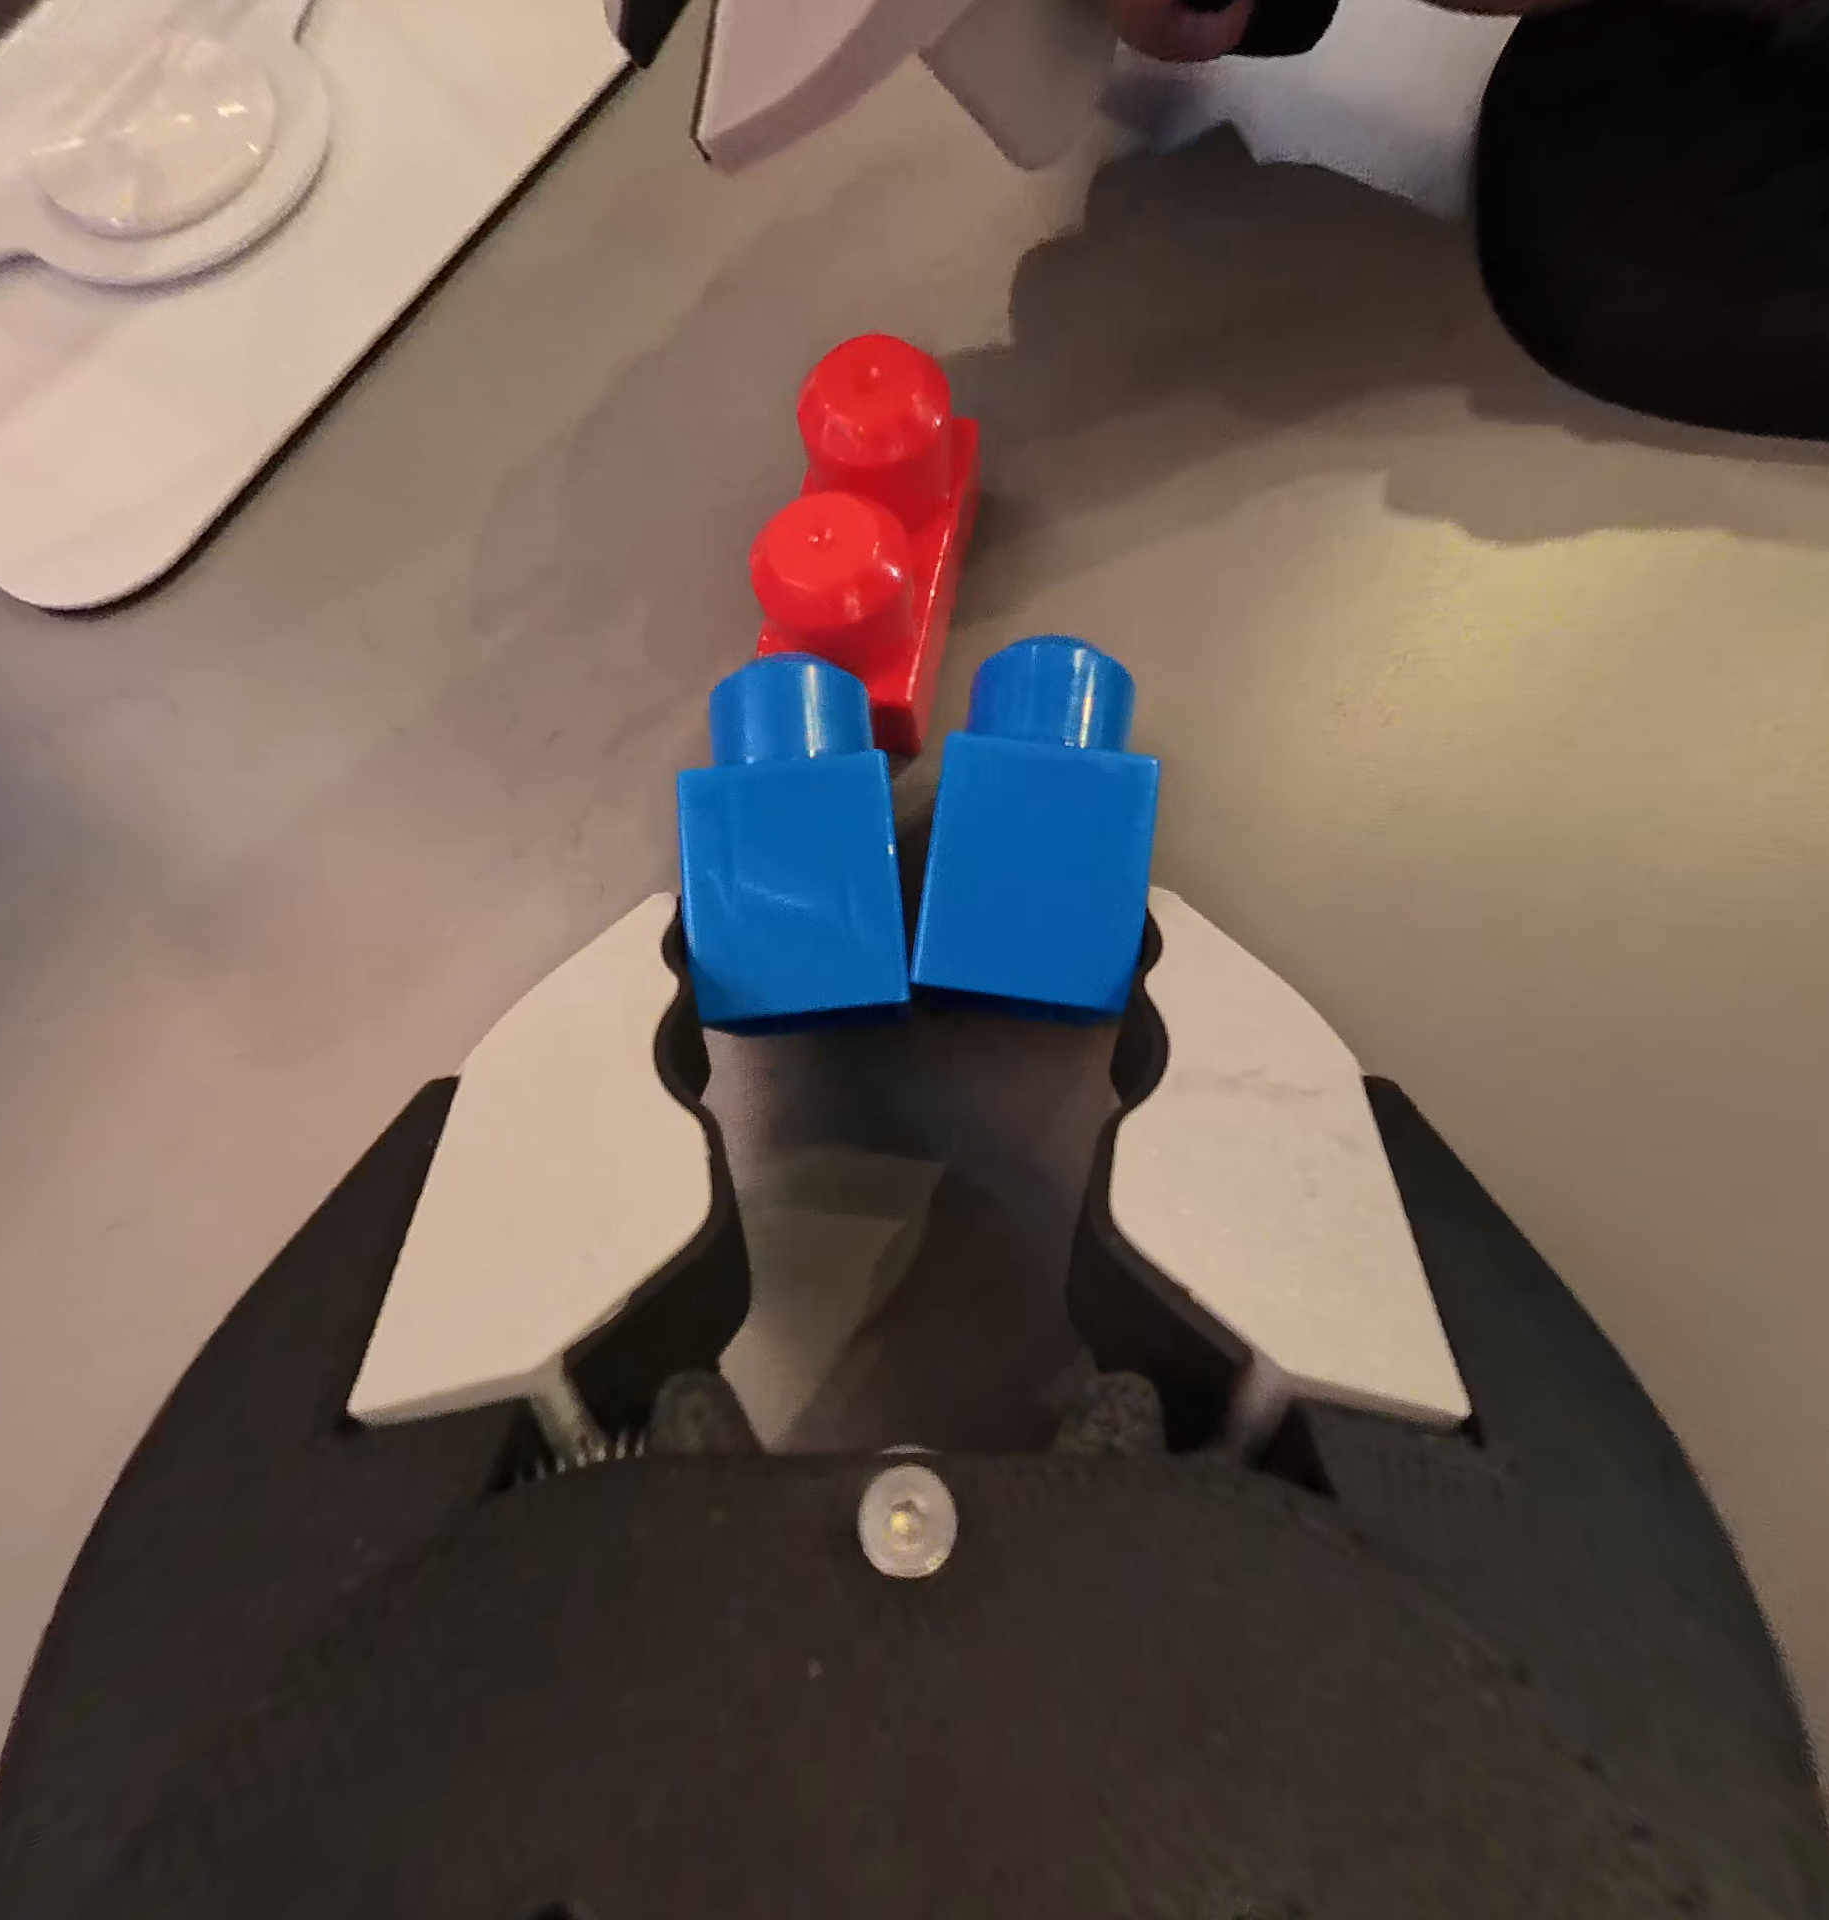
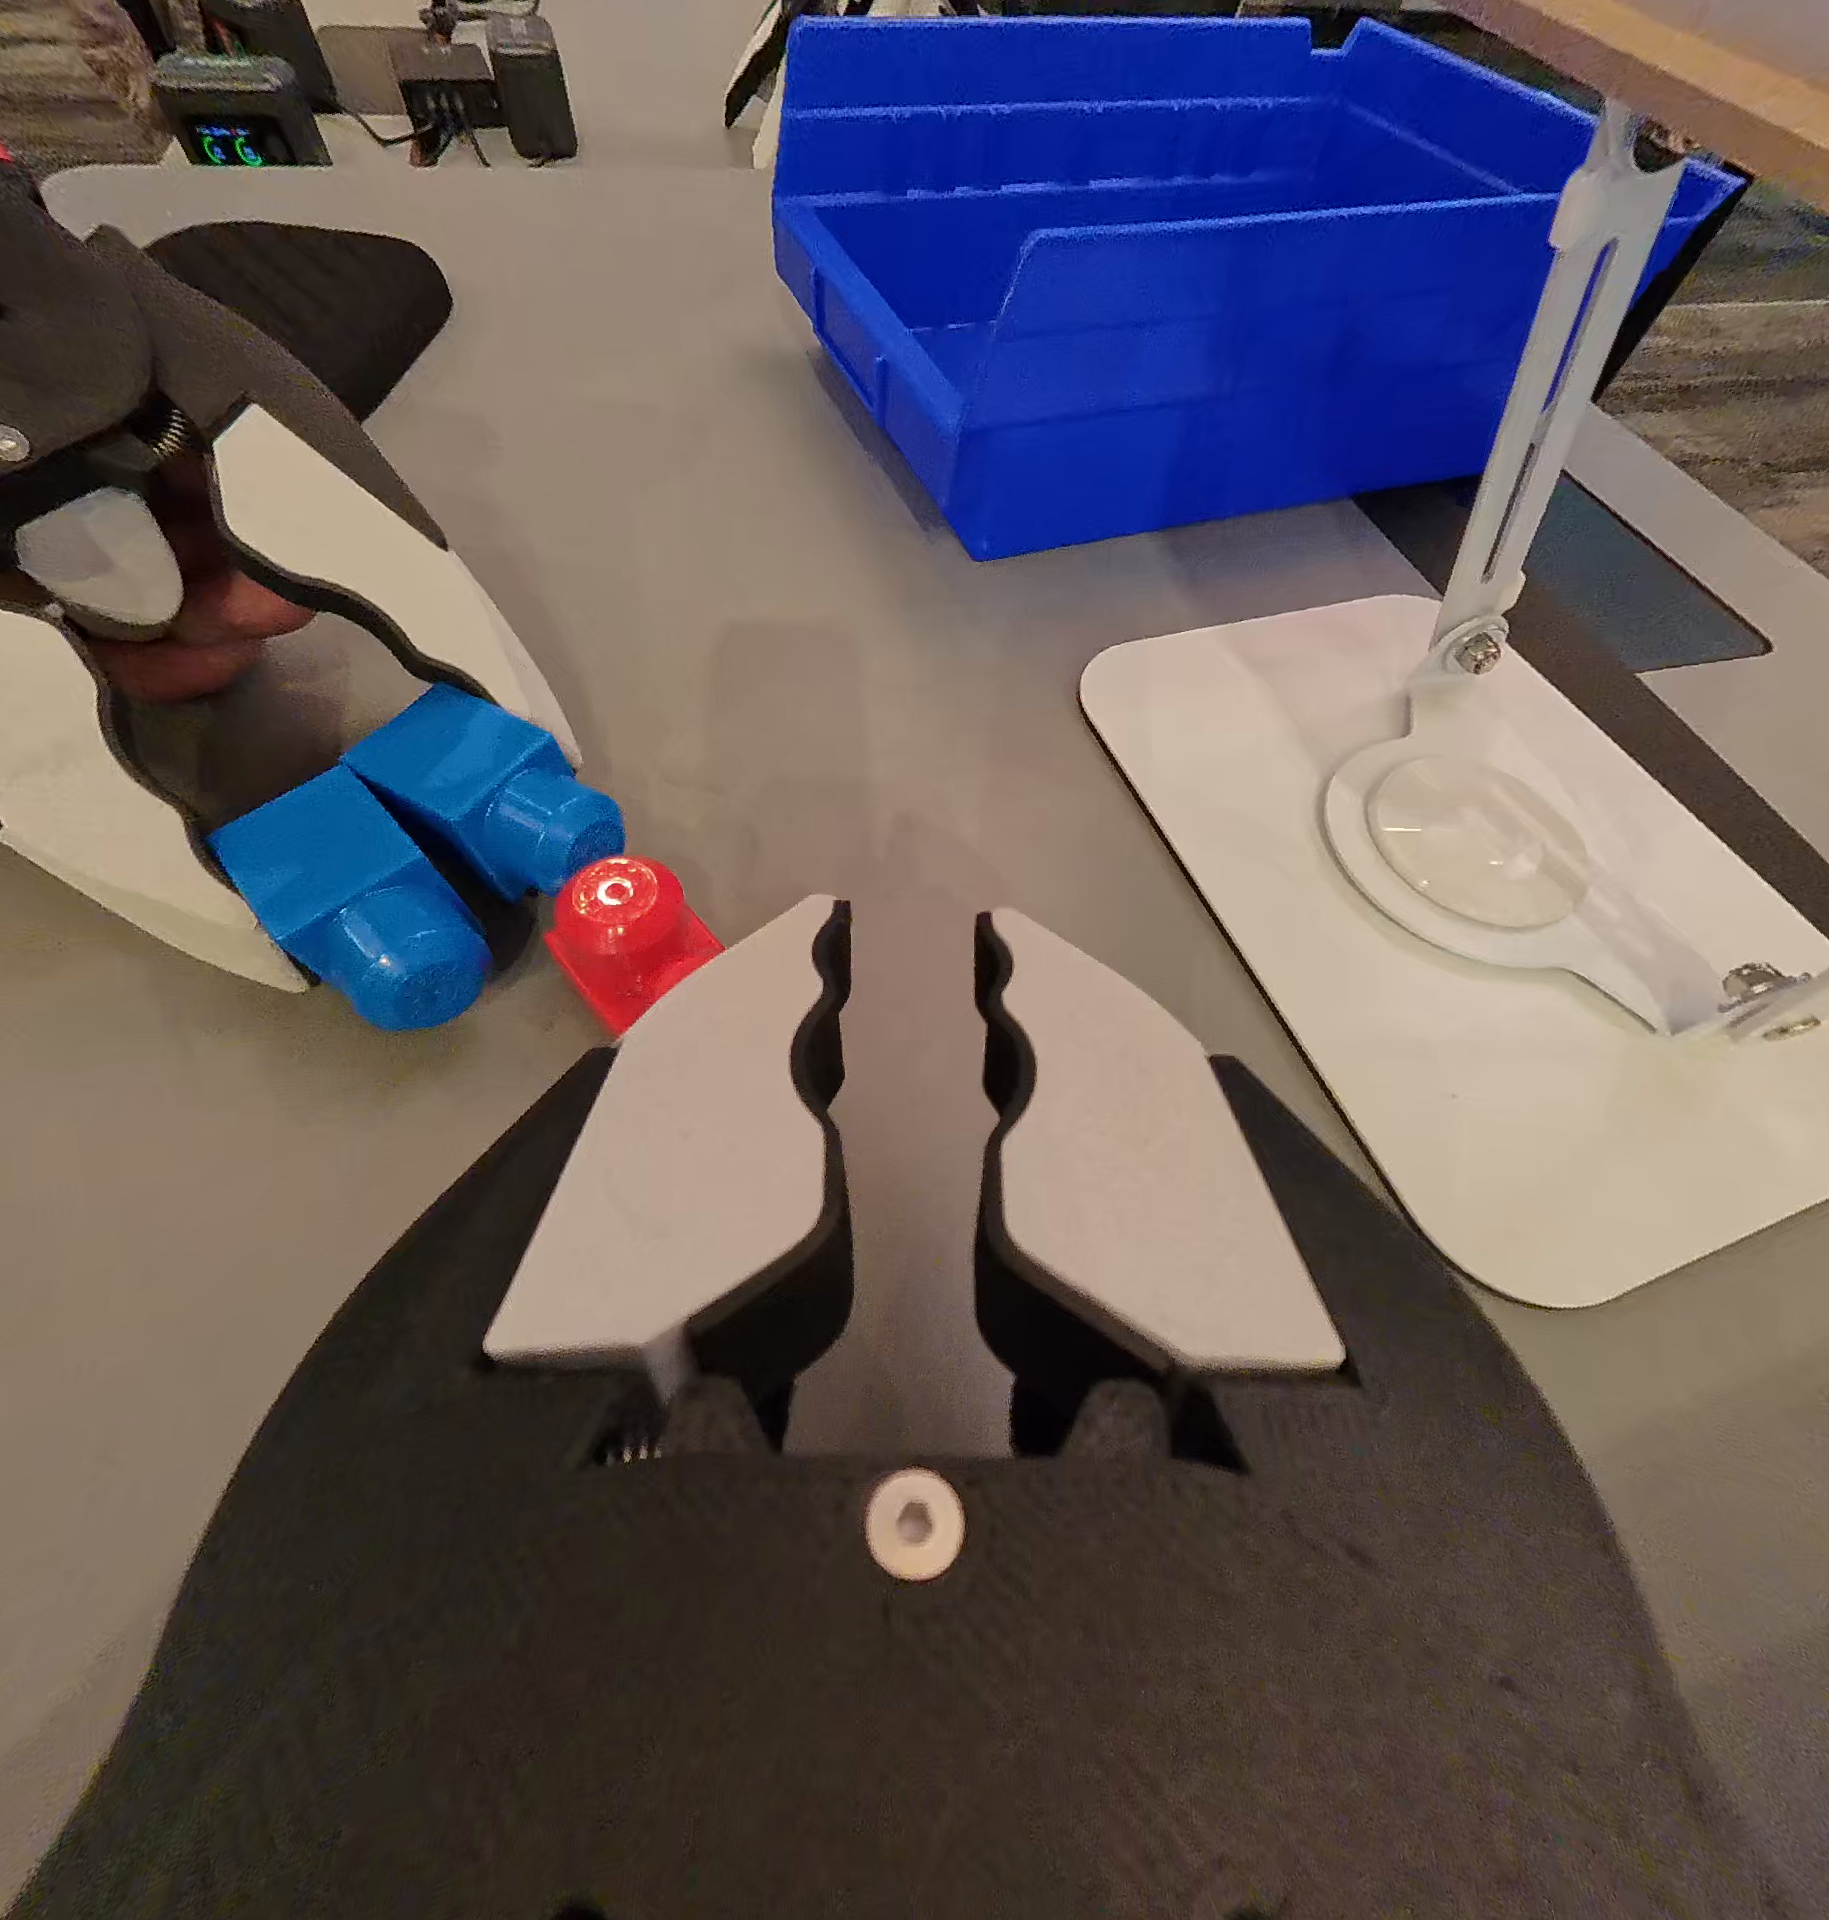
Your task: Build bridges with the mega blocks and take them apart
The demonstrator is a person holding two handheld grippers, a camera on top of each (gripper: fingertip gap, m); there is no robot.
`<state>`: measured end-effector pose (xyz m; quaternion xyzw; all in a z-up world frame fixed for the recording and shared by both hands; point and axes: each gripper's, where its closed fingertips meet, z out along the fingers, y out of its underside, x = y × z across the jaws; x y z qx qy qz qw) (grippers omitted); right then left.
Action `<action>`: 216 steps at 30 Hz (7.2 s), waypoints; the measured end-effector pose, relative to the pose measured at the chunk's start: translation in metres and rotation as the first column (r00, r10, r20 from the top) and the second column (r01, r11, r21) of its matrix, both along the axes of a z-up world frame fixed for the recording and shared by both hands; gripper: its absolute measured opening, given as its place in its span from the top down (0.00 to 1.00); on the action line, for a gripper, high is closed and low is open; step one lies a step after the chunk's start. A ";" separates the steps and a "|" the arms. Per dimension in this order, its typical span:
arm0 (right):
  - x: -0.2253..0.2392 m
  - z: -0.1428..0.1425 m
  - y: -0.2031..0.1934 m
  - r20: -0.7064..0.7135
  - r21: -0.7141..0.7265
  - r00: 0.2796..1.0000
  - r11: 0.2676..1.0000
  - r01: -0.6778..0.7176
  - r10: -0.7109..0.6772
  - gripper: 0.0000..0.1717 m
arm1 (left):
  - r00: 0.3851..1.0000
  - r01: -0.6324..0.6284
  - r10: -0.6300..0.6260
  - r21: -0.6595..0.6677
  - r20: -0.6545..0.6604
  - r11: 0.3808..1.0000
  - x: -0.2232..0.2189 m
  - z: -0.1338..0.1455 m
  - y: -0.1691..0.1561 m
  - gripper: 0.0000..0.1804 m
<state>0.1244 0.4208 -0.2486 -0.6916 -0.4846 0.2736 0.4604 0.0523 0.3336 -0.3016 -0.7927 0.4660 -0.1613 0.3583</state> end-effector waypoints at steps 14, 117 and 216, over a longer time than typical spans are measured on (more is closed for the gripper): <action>-0.011 -0.009 -0.040 0.323 -0.045 0.896 0.951 -0.307 0.305 0.72 | 0.999 -0.015 0.005 0.225 0.044 0.974 -0.015 0.033 0.027 0.58; -0.014 -0.042 0.003 0.265 -0.392 0.961 0.901 0.188 -0.085 0.81 | 0.965 -0.132 0.139 0.045 -0.222 0.990 -0.123 0.001 0.078 0.75; -0.088 -0.052 0.008 0.589 -0.241 0.732 0.939 -0.246 0.343 0.89 | 0.991 -0.130 0.125 -0.139 -0.045 0.982 -0.027 -0.006 0.022 0.56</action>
